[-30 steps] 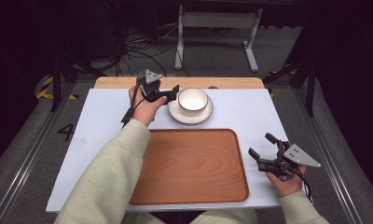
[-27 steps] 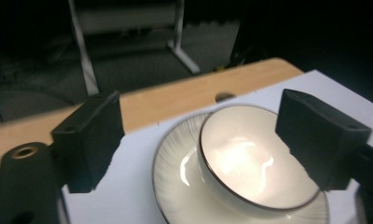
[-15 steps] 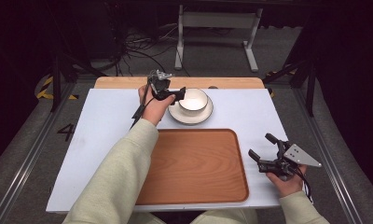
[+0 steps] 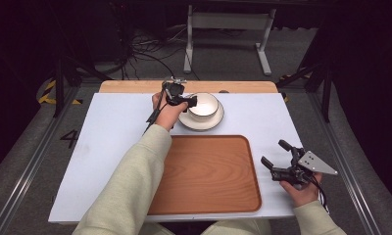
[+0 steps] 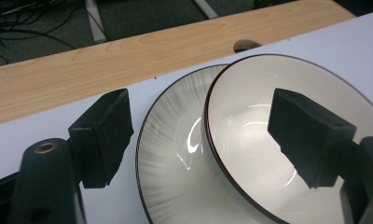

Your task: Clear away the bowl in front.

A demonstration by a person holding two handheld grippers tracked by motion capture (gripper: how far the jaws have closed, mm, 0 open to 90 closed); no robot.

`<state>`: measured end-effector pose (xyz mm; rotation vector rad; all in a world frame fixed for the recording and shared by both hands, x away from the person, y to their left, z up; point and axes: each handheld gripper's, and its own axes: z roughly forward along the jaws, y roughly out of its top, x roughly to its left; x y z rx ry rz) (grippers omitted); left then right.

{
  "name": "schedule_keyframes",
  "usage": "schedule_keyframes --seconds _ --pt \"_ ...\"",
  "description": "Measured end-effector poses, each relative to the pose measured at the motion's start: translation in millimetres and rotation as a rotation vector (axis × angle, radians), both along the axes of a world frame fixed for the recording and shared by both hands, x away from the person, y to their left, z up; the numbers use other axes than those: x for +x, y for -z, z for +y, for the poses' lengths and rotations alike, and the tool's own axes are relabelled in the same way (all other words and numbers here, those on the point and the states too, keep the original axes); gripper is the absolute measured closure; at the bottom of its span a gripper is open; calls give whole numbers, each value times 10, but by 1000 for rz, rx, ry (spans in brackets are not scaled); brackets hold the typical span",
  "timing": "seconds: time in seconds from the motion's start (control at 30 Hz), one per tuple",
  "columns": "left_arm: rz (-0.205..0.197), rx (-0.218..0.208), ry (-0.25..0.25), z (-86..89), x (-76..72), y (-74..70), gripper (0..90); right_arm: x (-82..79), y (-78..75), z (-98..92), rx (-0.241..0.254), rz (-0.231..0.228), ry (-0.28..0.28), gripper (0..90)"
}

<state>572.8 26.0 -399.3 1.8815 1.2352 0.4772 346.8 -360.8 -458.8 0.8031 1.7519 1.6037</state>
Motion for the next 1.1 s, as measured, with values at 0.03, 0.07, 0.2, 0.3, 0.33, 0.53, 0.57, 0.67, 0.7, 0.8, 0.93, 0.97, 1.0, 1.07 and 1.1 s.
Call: schedule_keyframes --seconds 0.03,0.07,0.2,0.3,0.33,0.53,0.57,0.67,0.7,0.8,0.93,0.97,1.0,1.07,1.1 --pt "12 -7 -3 -10 5 12 232 0 0 0 -1 0 -2 66" --pt "19 -1 -8 -22 9 21 241 1 0 0 0 0 -3 66" --pt "38 14 -11 -41 26 46 289 1 0 0 -1 1 -4 69" --pt "57 23 -16 -54 42 66 319 0 0 2 -3 0 -6 70" --pt "61 28 -20 -59 46 75 336 0 0 0 -3 -2 -5 70" --pt "107 23 -39 -67 79 140 415 0 0 1 -4 -3 -6 70" --pt "119 23 -46 -67 85 154 433 -2 0 2 -3 -3 -5 70" --pt "154 12 -56 -58 105 185 488 -2 -1 3 -6 -3 -5 71" --pt "154 12 -56 -58 105 185 506 -2 -1 3 -6 -3 -5 71" --pt "180 -1 -65 -46 121 204 540 -3 0 2 -5 -4 -5 73" --pt "199 -43 -76 -75 125 232 567 -4 -1 4 -7 -6 -4 75" --pt "203 -50 -75 -82 127 239 597 -3 -1 6 -7 -5 -6 75" --pt "207 -57 -81 -95 129 246 619 -3 -1 6 -7 -5 -5 76" --pt "209 -55 -83 -105 135 247 661 -4 -1 5 -7 -5 -5 76" --pt "211 -36 -88 -137 145 246 689 -4 -1 5 -7 -6 -4 76"
